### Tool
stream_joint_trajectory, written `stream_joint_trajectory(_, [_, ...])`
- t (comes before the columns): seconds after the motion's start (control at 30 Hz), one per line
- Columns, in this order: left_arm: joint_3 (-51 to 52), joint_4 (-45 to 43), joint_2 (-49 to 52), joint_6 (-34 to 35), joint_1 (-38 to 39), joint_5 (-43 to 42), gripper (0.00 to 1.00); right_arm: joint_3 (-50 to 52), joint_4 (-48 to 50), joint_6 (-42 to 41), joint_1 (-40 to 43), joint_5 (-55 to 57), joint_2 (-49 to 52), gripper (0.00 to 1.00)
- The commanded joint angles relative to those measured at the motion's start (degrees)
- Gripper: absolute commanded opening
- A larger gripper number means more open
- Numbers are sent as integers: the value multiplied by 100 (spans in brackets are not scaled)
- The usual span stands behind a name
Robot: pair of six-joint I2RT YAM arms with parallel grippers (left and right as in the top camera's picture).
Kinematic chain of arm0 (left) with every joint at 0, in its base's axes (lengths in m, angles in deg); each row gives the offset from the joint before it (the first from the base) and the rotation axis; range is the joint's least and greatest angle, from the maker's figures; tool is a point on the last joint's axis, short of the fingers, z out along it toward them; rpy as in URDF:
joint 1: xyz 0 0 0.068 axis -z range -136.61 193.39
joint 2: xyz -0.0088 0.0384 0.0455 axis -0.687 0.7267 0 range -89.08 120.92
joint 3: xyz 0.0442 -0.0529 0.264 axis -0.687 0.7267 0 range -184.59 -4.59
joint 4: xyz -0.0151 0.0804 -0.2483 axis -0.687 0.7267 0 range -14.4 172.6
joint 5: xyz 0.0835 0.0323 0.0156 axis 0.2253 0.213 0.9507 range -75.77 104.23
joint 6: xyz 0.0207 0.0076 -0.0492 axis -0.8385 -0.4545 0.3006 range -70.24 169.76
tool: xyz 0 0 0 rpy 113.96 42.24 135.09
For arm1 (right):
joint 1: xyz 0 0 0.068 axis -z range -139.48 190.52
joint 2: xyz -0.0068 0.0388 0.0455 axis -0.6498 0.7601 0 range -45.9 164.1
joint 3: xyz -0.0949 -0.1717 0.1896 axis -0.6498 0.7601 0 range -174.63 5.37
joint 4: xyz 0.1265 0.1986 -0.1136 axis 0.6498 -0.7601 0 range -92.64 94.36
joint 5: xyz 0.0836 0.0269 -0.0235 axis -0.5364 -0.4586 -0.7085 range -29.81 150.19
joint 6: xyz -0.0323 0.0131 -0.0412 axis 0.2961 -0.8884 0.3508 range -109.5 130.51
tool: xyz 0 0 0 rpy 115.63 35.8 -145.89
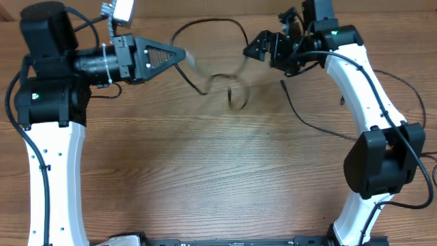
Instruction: Untangle cables
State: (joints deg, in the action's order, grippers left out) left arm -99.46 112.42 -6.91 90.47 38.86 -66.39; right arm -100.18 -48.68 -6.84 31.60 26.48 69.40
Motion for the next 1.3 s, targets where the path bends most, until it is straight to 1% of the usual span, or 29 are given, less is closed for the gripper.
stream_joint_trajectory(0.0, [-92,-275,-173,411,-125,-393,4,-61,-101,-20,44,802,-76,100])
stream_joint_trajectory(0.1, [-92,-439,-173,476,-146,-393,4,-61,-162,-20,44,881,-76,100])
stream_joint_trajectory(0.23, [-92,-455,-173,389,-146,-334,4,-61,-179,7,44,686,-76,100])
stream_joint_trajectory(0.33, [-92,-452,-170,131,-146,-271,4,-61,-177,424,44,61,-76,100])
stream_joint_trajectory(0.43, [-92,-450,-170,-136,-146,-7,4,-61,-177,732,44,-588,-76,100])
stream_joint_trajectory(0.47, [-92,-448,-170,-317,-146,105,4,-61,-175,855,44,-868,-76,100])
stream_joint_trajectory(0.53, [-92,-356,-170,-634,-146,393,4,-61,-177,894,44,-1156,-76,100])
stream_joint_trajectory(0.6, [-92,-70,-170,-916,-144,824,4,-61,-168,1040,44,-1709,-76,100])
stream_joint_trajectory(0.63, [-92,223,-170,-1134,-144,1241,4,-61,-160,1224,44,-2061,-76,100])
stream_joint_trajectory(0.67, [-92,702,-170,-1342,-144,1991,4,-61,-153,1471,37,-2660,-76,100])
stream_joint_trajectory(0.7, [-90,966,-168,-1375,-142,2452,4,-61,-153,1617,24,-3014,-76,100])
stream_joint_trajectory(0.77, [-90,1290,-166,-1373,-142,3060,4,-61,-153,1989,-28,-3648,-76,100])
stream_joint_trajectory(0.83, [-90,1425,-166,-1368,-142,3329,4,-61,-153,2415,-101,-4183,-76,100])
stream_joint_trajectory(0.87, [-90,1436,-166,-1368,-142,3322,4,-61,-153,2763,-170,-4494,-76,100])
stream_joint_trajectory(0.93, [-90,1469,-166,-1322,-109,3316,4,-61,-151,3248,-310,-4736,-76,100])
stream_joint_trajectory(1.0, [-90,1563,-162,-1329,-17,3327,4,-61,-96,3493,-490,-4741,-76,100])
stream_joint_trajectory(1.07, [-90,1690,-155,-1331,133,3383,4,-61,118,3523,-713,-4743,-76,100])
stream_joint_trajectory(1.13, [-87,1932,-155,-1333,476,4026,4,-61,455,3519,-1008,-4741,-76,100])
stream_joint_trajectory(1.2, [-87,2020,-155,-1329,649,4382,4,-61,546,3519,-1147,-4739,-76,100])
stream_joint_trajectory(1.27, [-87,2009,-155,-1274,776,4511,4,-61,608,3519,-1325,-4743,-76,92])
